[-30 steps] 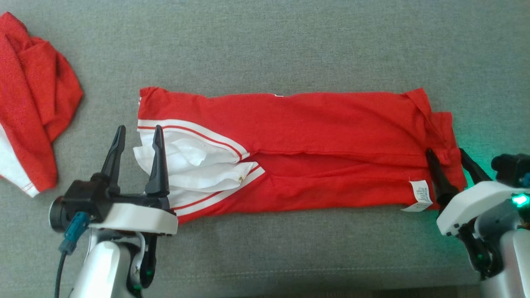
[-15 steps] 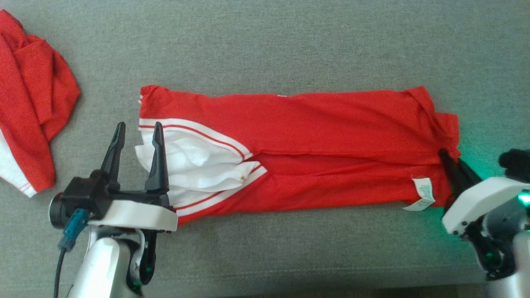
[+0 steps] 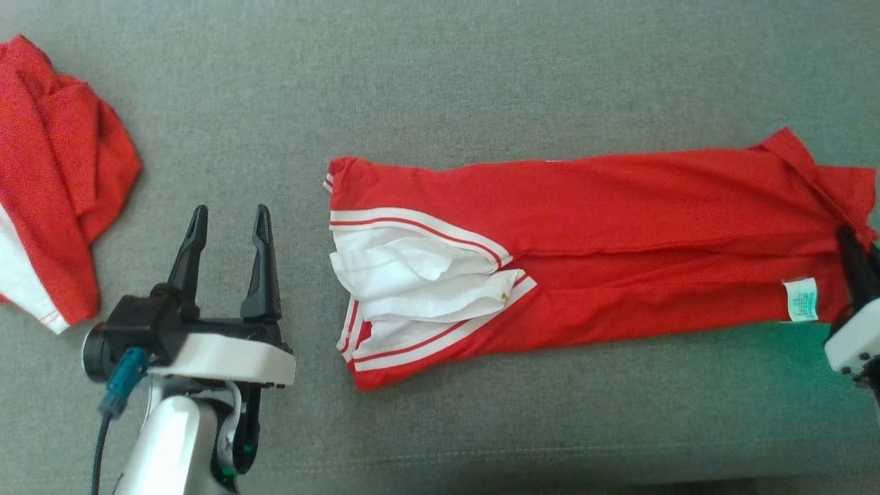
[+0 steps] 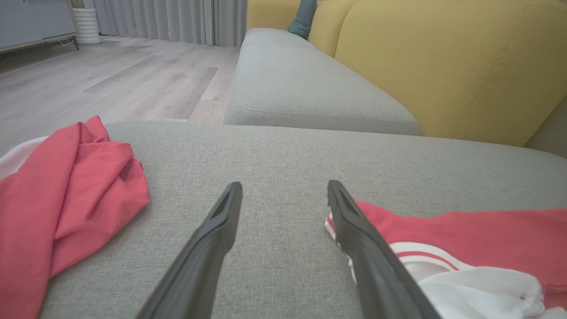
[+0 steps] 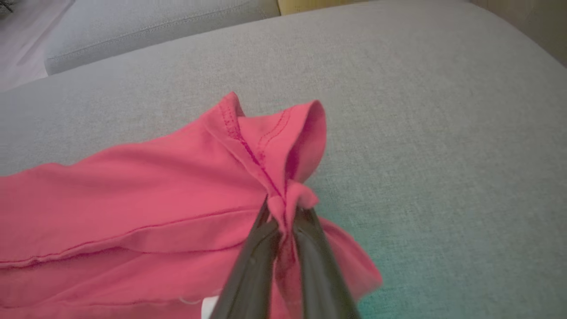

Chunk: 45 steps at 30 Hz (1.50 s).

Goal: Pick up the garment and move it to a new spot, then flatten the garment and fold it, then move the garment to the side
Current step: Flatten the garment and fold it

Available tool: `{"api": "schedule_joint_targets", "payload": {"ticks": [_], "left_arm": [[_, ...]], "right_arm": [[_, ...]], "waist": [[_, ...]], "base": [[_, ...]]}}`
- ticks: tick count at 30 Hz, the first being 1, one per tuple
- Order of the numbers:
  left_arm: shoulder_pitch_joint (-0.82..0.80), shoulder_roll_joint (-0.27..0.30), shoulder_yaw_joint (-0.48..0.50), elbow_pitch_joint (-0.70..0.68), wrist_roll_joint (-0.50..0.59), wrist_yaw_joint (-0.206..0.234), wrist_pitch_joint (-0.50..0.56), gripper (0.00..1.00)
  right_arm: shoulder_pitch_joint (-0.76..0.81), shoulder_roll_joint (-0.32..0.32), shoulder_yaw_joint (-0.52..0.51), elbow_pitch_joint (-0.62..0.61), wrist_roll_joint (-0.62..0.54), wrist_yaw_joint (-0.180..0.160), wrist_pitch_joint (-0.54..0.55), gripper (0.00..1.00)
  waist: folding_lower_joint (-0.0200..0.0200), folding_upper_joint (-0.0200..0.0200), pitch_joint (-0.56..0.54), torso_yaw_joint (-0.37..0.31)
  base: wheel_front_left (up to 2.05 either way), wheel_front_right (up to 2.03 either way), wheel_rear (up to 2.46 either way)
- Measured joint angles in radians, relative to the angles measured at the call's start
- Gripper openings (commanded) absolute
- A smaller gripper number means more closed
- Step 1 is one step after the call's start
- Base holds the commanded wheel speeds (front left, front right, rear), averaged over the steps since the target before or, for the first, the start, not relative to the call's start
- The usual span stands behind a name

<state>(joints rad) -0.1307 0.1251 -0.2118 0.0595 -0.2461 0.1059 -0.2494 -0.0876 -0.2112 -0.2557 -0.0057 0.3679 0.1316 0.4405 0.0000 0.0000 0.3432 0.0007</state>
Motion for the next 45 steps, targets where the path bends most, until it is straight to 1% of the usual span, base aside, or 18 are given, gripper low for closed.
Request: {"api": "schedule_joint_targets", "payload": {"ticks": [2,5,9,13,14,16,18,21,27,30,33,34,35,36,37,39,42,45], "left_arm": [[0.002,0.0,0.0,0.002,0.0,0.0,0.0,1.0],[0.006,-0.001,0.0,0.006,0.0,0.0,0.0,1.0],[0.015,-0.001,0.0,0.009,0.0,0.001,0.0,1.0],[0.043,-0.001,-0.003,0.01,0.0,0.001,0.0,1.0],[0.046,0.0,-0.004,0.009,0.0,0.001,0.0,1.0],[0.045,0.0,-0.008,0.008,0.0,0.001,0.0,1.0],[0.045,0.0,-0.015,0.006,0.0,0.001,0.001,1.0],[0.042,-0.002,-0.035,0.007,0.0,0.0,0.002,1.0],[0.018,-0.012,-0.054,0.031,-0.004,-0.01,0.002,1.0],[0.01,-0.02,-0.066,0.04,-0.005,-0.011,0.002,1.0],[0.001,-0.028,-0.066,0.045,-0.005,-0.011,0.001,1.0],[0.0,-0.03,-0.066,0.047,-0.005,-0.011,0.001,1.0],[0.0,-0.03,-0.066,0.049,-0.006,-0.011,0.001,1.0],[0.0,-0.03,-0.066,0.051,-0.006,-0.011,0.001,1.0],[0.0,-0.03,-0.066,0.051,-0.006,-0.011,0.001,1.0],[0.0,-0.031,-0.065,0.056,-0.006,-0.011,0.001,1.0],[0.0,-0.031,-0.065,0.059,-0.006,-0.011,0.0,1.0],[-0.002,-0.031,-0.063,0.058,-0.006,-0.011,0.0,1.0]], "right_arm": [[0.0,-0.005,0.009,-0.019,0.0,0.0,0.007,0.0],[0.0,-0.007,0.063,-0.094,-0.008,0.0,0.033,0.0],[-0.005,0.001,0.181,-0.19,-0.015,0.0,0.082,0.0],[-0.029,0.048,0.334,-0.216,0.001,0.0,0.109,0.0],[-0.061,0.082,0.42,-0.198,0.026,0.0,0.109,0.0],[-0.099,0.112,0.503,-0.156,0.056,0.0,0.088,0.0],[-0.136,0.133,0.584,-0.103,0.094,0.0,0.06,0.0],[-0.19,0.14,0.695,-0.013,0.151,0.0,0.005,0.0],[-0.271,0.14,0.868,0.145,0.315,0.0,-0.141,0.0],[-0.318,0.14,0.933,0.224,0.356,0.0,-0.197,0.0],[-0.359,0.14,0.965,0.29,0.376,0.0,-0.247,0.0],[-0.369,0.139,0.972,0.31,0.381,0.0,-0.262,0.32],[-0.377,0.139,0.978,0.324,0.388,0.0,-0.284,0.82],[-0.383,0.139,0.986,0.334,0.397,0.0,-0.298,1.0],[-0.383,0.139,0.986,0.334,0.397,0.0,-0.298,1.0],[-0.397,0.139,1.008,0.348,0.4,0.0,-0.336,1.0],[-0.423,0.138,1.034,0.344,0.401,0.0,-0.407,1.0],[-0.457,0.138,1.03,0.329,0.388,0.0,-0.48,1.0]], "waist": [[0.0,0.0,-0.012,-0.002],[0.0,0.0,-0.037,-0.005],[0.0,0.0,-0.072,-0.011],[0.0,0.0,-0.099,-0.018],[0.0,0.0,-0.103,-0.018],[0.0,0.0,-0.101,-0.013],[0.0,0.0,-0.096,-0.005],[0.0,0.0,-0.086,0.012],[0.0,0.0,-0.069,0.063],[0.0,0.0,-0.057,0.085],[0.0,0.0,-0.044,0.099],[0.0,0.0,-0.041,0.102],[0.0,0.0,-0.038,0.103],[0.0,0.0,-0.036,0.103],[0.0,0.0,-0.036,0.103],[0.0,0.0,-0.034,0.1],[0.0,0.0,-0.032,0.093],[0.0,0.0,-0.032,0.084]], "base": [[0.0,0.0,0.0],[0.0,0.0,0.0],[0.0,0.0,0.0],[0.0,0.0,0.0],[0.0,0.0,0.0],[0.0,0.0,0.0],[0.0,0.0,0.0],[0.0,0.0,0.0],[0.0,0.0,0.0],[0.0,0.0,0.0],[0.0,0.0,0.0],[0.0,0.0,0.0],[0.0,0.0,0.0],[0.0,0.0,0.0],[0.0,0.0,0.0],[0.0,0.0,0.0],[0.0,0.0,0.0],[0.0,0.0,0.0]]}}
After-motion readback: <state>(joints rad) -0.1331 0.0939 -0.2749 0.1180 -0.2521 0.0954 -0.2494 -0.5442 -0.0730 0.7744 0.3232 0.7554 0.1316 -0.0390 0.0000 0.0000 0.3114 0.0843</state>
